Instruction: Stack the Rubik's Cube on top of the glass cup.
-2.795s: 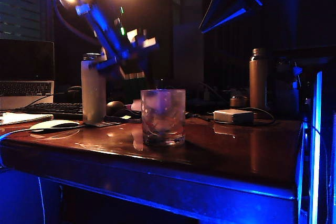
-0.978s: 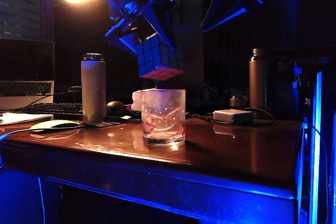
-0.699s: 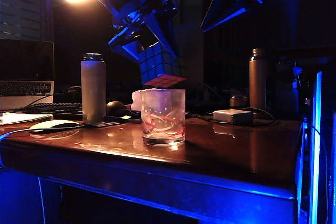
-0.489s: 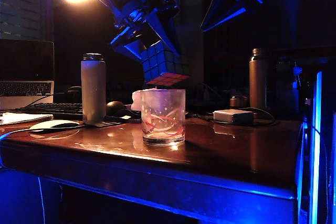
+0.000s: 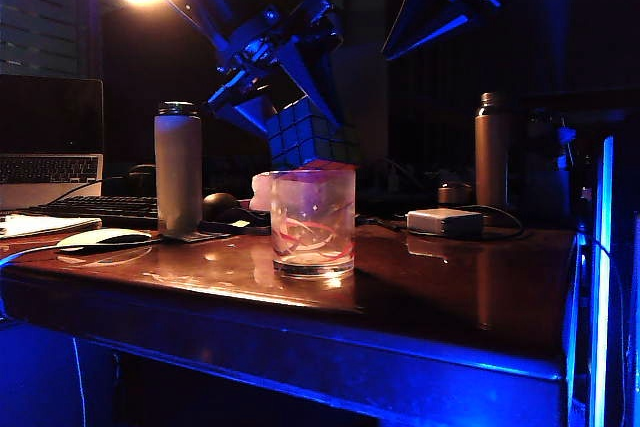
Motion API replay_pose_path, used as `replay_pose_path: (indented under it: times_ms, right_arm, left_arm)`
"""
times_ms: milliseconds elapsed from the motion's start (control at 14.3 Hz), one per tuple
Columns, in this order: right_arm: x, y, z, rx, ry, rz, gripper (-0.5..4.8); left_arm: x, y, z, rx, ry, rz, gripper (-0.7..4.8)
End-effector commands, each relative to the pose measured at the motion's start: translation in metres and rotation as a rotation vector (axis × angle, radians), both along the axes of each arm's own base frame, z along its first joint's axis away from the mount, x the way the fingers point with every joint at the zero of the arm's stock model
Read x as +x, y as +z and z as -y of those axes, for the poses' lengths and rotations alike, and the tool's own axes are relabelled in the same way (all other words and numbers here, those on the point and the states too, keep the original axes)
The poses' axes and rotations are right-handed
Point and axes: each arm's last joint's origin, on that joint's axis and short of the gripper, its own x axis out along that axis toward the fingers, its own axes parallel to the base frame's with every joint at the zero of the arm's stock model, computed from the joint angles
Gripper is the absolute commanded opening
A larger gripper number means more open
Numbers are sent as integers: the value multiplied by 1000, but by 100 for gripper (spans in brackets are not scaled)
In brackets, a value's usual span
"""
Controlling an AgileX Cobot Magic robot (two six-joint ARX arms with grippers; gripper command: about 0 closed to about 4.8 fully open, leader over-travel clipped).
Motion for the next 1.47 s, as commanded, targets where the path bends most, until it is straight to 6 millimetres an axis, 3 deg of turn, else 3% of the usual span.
replay_pose_path:
  times_ms: [70,210,419,559,839,978,1467]
  right_arm:
    - [0,4,-1,9,4,22,-1]
    - [0,4,-1,9,4,22,-1]
    - [0,4,-1,9,4,22,-1]
    - [0,4,-1,9,4,22,-1]
    - [0,4,-1,9,4,22,-1]
    - [0,4,-1,10,4,23,-1]
    - [0,5,-1,11,4,25,-1]
  left_arm:
    - [1,2,2,-19,-4,25,238]
    - [1,2,2,-19,-4,26,316]
    - [1,2,2,-19,-4,26,321]
    - [1,2,2,-19,-4,26,409]
    - [1,2,1,-17,-4,20,414]
    - [0,3,1,-15,-4,18,479]
    - [-1,9,0,-29,-3,44,479]
